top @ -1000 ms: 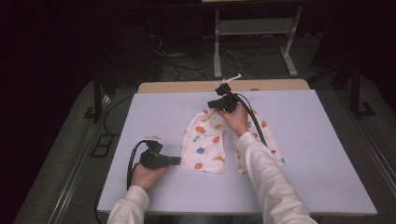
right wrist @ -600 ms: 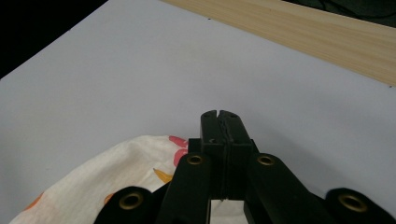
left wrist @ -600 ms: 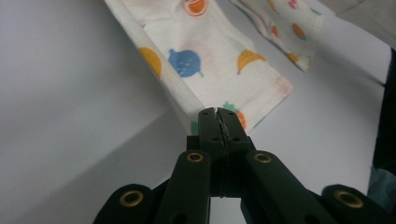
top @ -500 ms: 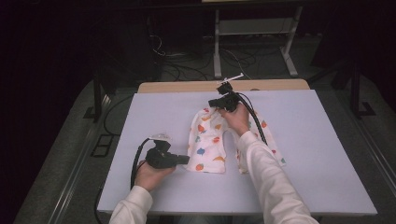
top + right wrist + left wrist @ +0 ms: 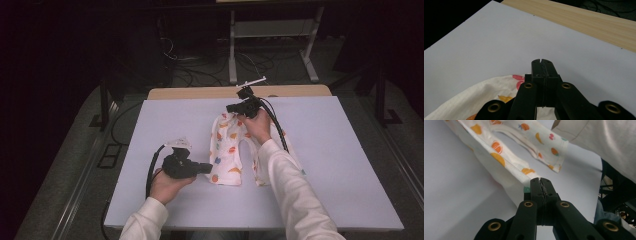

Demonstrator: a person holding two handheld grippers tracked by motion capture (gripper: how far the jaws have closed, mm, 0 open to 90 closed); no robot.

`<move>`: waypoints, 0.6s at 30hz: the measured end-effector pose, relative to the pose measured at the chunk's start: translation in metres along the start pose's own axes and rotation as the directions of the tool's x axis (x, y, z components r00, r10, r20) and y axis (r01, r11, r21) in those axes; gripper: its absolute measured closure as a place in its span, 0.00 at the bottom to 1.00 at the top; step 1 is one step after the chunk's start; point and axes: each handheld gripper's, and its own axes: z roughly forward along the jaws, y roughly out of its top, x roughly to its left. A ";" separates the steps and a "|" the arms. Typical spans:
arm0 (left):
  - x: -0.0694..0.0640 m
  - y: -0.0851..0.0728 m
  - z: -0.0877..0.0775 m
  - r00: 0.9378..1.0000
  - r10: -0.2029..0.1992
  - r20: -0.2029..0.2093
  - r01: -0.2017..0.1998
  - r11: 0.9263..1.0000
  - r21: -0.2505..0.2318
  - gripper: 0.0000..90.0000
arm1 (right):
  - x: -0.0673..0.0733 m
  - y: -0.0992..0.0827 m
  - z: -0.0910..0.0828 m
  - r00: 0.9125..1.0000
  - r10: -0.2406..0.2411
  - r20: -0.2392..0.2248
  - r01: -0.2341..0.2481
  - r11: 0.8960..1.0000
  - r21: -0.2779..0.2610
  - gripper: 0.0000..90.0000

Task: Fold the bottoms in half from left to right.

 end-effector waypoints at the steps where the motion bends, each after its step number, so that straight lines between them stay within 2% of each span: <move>1: -0.001 0.001 0.001 1.000 0.007 0.004 -0.007 1.000 -0.004 0.99 | -0.001 0.000 -0.001 1.000 0.000 -0.002 0.000 1.000 -0.004 0.98; 10: -0.021 0.018 0.012 0.997 0.061 0.053 -0.060 0.998 -0.019 0.99 | -0.007 -0.002 -0.009 1.000 0.006 0.007 -0.006 1.000 -0.016 0.98; 13: -0.027 0.025 0.018 0.995 0.074 0.073 -0.073 0.997 -0.020 0.99 | -0.011 -0.002 -0.013 1.000 0.022 0.000 -0.022 0.999 -0.026 0.98; 18: -0.034 0.033 0.028 0.993 0.092 0.075 -0.092 0.996 0.001 0.99 | -0.022 -0.004 -0.019 0.997 0.068 -0.035 -0.070 0.996 -0.057 0.98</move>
